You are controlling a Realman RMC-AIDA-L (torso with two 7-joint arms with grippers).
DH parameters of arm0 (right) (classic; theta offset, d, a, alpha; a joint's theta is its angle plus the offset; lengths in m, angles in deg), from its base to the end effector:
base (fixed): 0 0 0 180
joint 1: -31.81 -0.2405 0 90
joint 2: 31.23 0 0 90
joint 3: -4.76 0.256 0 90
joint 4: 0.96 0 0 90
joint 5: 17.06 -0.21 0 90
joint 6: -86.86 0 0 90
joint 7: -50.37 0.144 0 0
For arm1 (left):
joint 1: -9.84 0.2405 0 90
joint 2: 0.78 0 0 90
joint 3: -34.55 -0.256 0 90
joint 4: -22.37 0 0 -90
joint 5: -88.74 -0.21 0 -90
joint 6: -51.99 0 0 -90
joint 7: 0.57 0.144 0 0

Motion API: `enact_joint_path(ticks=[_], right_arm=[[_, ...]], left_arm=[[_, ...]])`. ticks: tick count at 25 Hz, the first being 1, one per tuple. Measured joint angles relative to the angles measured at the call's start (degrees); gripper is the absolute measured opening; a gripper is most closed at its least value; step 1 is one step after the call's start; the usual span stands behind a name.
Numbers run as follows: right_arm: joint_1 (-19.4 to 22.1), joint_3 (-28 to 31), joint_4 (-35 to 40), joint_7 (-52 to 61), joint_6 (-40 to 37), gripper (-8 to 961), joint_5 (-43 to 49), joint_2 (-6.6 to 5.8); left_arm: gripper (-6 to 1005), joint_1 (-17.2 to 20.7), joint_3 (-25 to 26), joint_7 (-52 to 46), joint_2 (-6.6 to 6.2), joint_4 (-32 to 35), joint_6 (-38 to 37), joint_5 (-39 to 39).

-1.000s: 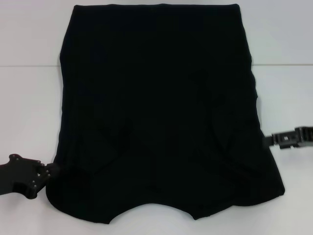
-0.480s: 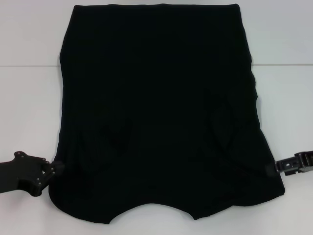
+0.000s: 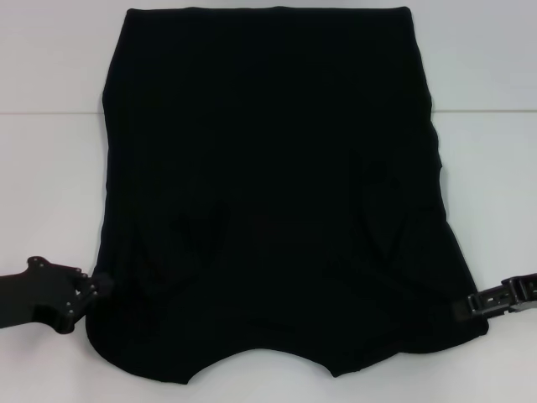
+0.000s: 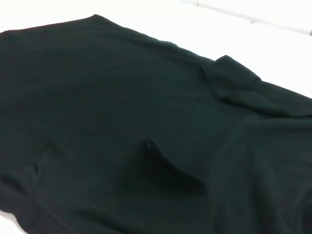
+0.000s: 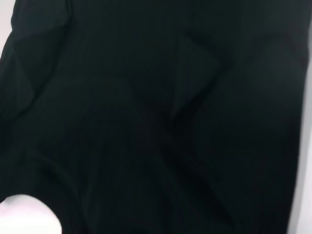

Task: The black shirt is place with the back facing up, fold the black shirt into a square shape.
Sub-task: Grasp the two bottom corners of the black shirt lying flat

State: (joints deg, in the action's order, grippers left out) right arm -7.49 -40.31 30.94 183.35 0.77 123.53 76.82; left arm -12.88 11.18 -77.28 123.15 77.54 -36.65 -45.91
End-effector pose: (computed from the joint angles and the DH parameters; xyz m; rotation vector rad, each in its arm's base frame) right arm 0.3064 0.3541 0.0385 -2.4126 1.7416 -0.0508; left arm -0.3330 0.2919 0.0389 -2.5318 -0.6850 -0.2827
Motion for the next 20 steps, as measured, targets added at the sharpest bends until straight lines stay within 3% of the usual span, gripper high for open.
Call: enact_joint_path(ticks=[10,20], right_arm=[[-0.53,-0.78,0.12,0.40,-1.06,853,0.04,0.87],[-0.23,-0.35,0.67,0.85,-0.85,853,0.04,0.52]], left_arm=[[31,-0.30,0.00,0.04,0.00,-0.28,0.14,0.00],[32,-0.43,0.00,0.08,0.00,-0.43,0.45,-0.12]])
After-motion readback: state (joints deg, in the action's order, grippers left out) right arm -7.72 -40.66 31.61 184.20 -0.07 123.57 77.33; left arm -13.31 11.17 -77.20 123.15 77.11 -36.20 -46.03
